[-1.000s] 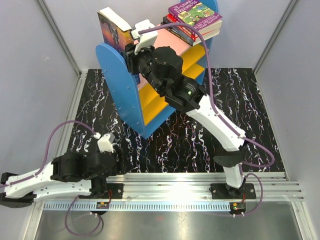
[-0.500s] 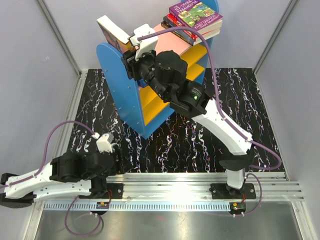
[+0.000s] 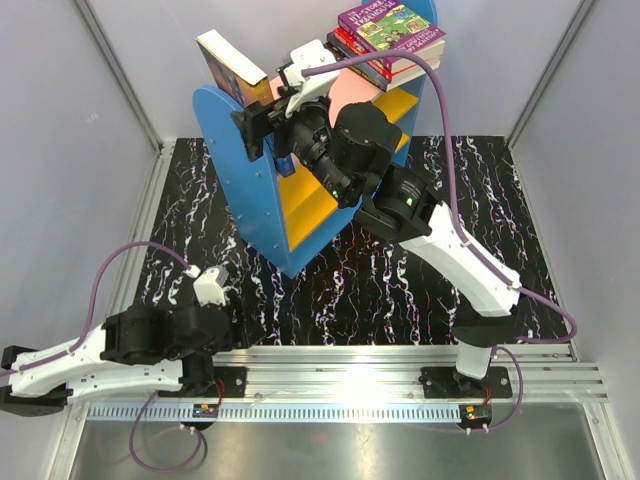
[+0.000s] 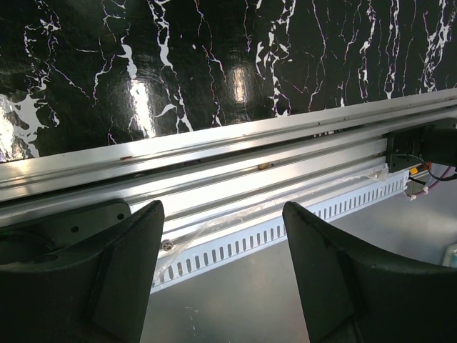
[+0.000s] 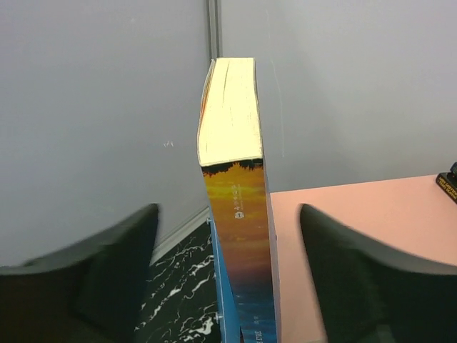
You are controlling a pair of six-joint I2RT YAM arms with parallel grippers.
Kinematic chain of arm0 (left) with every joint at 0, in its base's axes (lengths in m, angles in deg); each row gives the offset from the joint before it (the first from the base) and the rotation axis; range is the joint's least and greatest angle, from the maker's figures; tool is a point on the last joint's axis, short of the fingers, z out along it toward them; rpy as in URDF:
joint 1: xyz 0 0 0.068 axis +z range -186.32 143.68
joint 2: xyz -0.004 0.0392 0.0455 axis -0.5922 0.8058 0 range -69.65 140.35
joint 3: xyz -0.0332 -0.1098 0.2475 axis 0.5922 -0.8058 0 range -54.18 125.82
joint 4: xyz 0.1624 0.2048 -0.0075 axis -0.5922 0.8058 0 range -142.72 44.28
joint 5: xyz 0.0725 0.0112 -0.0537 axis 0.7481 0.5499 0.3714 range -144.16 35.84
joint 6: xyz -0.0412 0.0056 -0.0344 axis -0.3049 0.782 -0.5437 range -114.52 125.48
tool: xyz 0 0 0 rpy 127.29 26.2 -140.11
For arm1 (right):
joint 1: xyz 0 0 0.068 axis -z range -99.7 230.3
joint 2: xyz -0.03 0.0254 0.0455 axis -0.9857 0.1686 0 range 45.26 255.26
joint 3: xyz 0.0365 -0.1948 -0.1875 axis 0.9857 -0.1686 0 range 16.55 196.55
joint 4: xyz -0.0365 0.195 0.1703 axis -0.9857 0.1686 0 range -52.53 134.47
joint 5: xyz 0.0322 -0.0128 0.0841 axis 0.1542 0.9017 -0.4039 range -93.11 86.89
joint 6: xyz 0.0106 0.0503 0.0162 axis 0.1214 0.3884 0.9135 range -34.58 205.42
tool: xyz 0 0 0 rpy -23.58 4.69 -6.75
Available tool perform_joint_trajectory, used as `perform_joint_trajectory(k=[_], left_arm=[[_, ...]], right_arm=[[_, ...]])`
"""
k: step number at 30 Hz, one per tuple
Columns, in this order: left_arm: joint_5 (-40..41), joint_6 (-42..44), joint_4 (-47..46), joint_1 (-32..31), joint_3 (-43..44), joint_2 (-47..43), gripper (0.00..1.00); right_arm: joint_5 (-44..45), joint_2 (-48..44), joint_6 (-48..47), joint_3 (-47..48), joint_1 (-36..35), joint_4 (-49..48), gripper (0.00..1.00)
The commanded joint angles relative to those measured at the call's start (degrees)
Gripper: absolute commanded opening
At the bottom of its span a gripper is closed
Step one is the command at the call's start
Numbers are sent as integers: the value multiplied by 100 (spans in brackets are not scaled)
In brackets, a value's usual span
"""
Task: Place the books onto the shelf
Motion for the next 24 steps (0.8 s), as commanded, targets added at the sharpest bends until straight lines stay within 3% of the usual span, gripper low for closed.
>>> perform_joint_trajectory(k=[1,2,13,20,24], left_arm=[[203,92,-179,-22,1,75,71],[203,92,-188,-22,10,75,71],[361,66,14,-22,62,-74,72],[773,-83,611,-22,413,-74,72],[1037,-127,1016,-22,677,-144,73]], right_arm=[[86,-250,36,-93,-37,-277,95],[104,-286,36,-119,-37,-286,100],[754,-1182,141,-1385,-37,-621,100],[746,-1498,721,-1525,-37,327,100],[273,-1937,1292,-2129,-99,986,100]])
